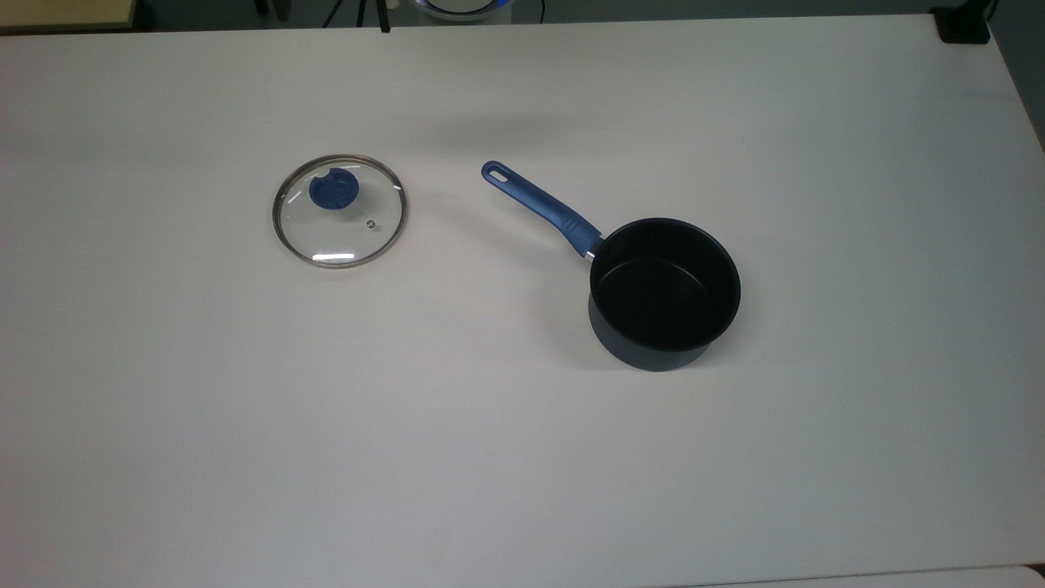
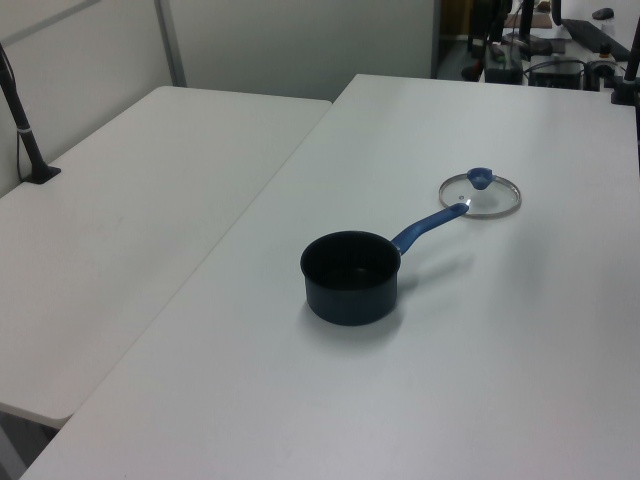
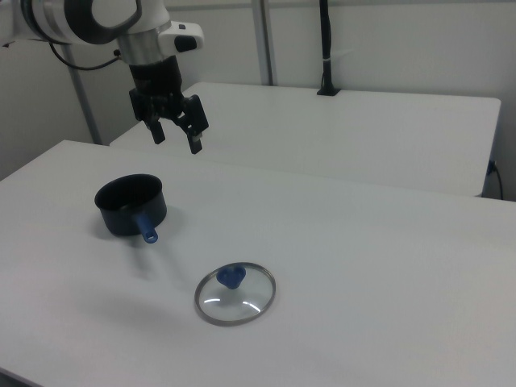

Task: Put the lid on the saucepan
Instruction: 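Move the gripper down toward the glass lid's blue knob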

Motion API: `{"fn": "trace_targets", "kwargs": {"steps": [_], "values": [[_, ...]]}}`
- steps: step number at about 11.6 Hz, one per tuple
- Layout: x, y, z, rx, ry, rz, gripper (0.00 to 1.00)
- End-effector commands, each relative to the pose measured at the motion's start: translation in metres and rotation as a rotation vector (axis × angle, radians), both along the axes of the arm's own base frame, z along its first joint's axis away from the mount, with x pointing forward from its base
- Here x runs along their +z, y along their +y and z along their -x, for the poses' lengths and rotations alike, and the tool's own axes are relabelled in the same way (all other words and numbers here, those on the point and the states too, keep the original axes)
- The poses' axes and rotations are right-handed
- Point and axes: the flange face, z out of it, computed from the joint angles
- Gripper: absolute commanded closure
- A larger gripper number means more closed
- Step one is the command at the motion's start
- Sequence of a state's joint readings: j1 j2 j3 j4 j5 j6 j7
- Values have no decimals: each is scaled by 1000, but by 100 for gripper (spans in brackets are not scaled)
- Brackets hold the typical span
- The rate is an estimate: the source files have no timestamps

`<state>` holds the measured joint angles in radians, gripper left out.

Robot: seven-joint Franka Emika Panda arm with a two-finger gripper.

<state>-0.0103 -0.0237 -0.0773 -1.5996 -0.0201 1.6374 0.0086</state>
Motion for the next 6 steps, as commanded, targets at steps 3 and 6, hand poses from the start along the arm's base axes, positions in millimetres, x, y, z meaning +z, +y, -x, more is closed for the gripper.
{"fn": "trace_targets", "kwargs": {"steps": [3,6], "values": [[-15,-5,-4,-1,-45,-6,0],[-22,-6,-6,-1,-46,-5,0]]}}
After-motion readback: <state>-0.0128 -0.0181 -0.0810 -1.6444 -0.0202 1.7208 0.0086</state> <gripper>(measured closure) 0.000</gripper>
